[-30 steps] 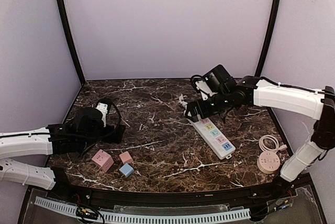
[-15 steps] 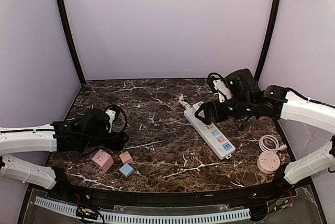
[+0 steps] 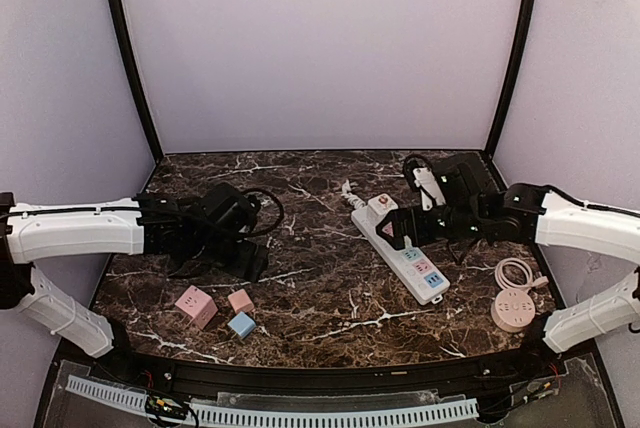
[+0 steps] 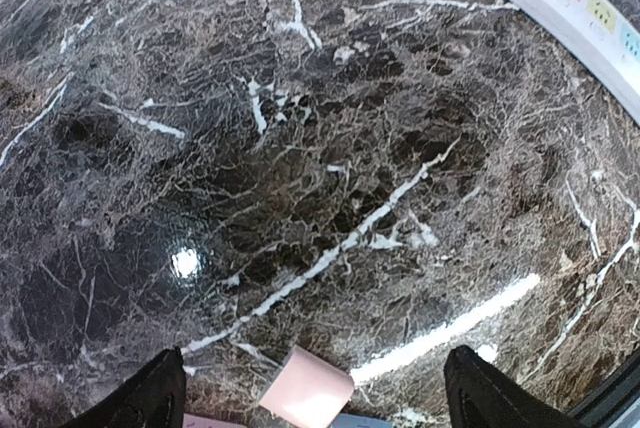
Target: Insert the plug
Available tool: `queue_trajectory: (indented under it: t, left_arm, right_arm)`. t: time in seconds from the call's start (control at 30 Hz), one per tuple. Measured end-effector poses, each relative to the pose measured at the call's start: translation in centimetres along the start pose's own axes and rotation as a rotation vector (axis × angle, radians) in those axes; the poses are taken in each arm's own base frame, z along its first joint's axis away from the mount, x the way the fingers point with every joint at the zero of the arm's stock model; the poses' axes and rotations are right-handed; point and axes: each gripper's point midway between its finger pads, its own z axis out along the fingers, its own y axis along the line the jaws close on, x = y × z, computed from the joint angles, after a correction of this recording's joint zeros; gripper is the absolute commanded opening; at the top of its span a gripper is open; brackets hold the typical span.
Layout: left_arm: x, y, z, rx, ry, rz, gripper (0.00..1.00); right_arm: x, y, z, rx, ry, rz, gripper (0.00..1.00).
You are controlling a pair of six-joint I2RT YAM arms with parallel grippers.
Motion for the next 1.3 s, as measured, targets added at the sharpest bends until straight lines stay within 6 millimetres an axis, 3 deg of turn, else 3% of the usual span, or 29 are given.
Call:
queue_trajectory:
  t: [0.1,0.23,0.33,0.4,0.47,0.57,0.8,0.87,0.93,1.1,1.3]
  left_arm:
    - [-0.5,-0.7,0.1,-0.024,0.079,0.009,0.93]
    - [-3.6,-2.5,0.2,-0.048,0.153,0.001,0.95]
    - [-6.7,-3.8,0.1,-0.050,0.150,-0.058,0.93]
    - [-7.1,-3.7,0.1,-0.069,0.164,-0.113,0.91]
    - [-6.1,-3.0,0.3,-0.097,0.203,-0.158,0.90]
    - [-2.7,-1.9,1.3,-0.150,0.304,-0.238,0.89]
    - [8.6,1.2,3.3,-0.299,0.539,-0.380,0.88]
    - [10.3,1.7,3.2,-0.306,0.557,-0.422,0.86]
    - [10.8,1.7,2.9,-0.296,0.557,-0.457,0.83]
    - [9.9,0.0,3.9,-0.213,0.528,-0.529,0.79]
    - [10.2,-0.9,5.1,-0.166,0.521,-0.563,0.64]
  right_arm:
    - [2.4,-1.3,0.7,0.021,0.007,0.047,0.99]
    - [4.5,-2.6,1.9,0.048,0.005,0.109,0.99]
    - [5.1,-3.2,2.5,0.072,0.002,0.145,0.99]
    - [5.0,-3.4,2.7,0.087,-0.002,0.158,0.98]
    - [5.0,-3.6,2.8,0.099,-0.004,0.169,0.99]
    - [5.0,-3.8,2.8,0.107,-0.010,0.182,0.99]
    - [4.0,-3.4,1.6,0.083,-0.051,0.215,0.99]
    - [3.8,-3.3,1.2,0.075,-0.064,0.220,0.99]
    - [3.7,-3.3,1.1,0.072,-0.067,0.221,0.99]
    - [4.1,-3.3,1.5,0.073,-0.053,0.219,0.99]
    - [4.5,-3.4,2.0,0.082,-0.034,0.216,0.99]
